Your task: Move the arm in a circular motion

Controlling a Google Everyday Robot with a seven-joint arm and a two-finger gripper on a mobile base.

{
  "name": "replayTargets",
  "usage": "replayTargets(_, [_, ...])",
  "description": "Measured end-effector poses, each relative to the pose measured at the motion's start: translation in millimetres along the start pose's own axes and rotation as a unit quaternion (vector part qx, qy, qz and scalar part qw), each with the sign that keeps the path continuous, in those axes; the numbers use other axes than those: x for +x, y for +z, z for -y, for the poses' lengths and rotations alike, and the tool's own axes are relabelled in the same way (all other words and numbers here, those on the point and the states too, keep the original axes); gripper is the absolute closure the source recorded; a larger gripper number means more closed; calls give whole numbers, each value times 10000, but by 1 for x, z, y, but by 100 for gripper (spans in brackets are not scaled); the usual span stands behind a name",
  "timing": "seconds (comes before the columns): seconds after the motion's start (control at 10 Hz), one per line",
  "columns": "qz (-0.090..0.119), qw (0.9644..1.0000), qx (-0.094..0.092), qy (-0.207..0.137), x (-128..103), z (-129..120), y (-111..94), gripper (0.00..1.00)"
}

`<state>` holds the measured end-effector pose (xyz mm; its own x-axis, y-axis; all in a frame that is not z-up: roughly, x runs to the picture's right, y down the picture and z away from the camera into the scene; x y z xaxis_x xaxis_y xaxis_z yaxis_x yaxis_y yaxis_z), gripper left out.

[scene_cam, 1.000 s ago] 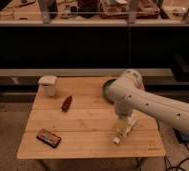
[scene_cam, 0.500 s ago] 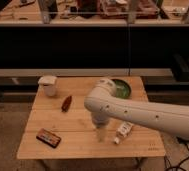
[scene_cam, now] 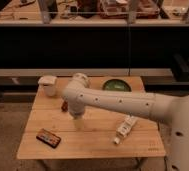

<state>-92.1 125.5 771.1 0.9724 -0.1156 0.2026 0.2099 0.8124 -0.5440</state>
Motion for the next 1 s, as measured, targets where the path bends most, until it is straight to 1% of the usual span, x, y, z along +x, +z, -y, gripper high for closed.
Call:
replayTargets(0.1, [-56,10000,10,28,7,25,-1,20])
replayTargets(0.2, [-42,9999,66,81,15,48,-3,20])
replayTargets(0.3, [-68,9997,170,167,36,81,-6,20])
replayTargets(0.4, [-97,9994,218,252,55,99,-10,20])
replayTargets(0.5, [-207,9988,264,358,83,114,-15,20])
replayTargets(0.6, [-296,9978,297,514,116,124,-22,20])
replayTargets(0.7, [-371,9968,272,660,143,122,-26,20])
replayTargets(0.8, [-463,9947,225,887,176,113,-31,20])
replayTargets(0.9, [-545,9918,156,1146,209,97,-37,20])
replayTargets(1.0, [-623,9878,100,1425,238,78,-44,20])
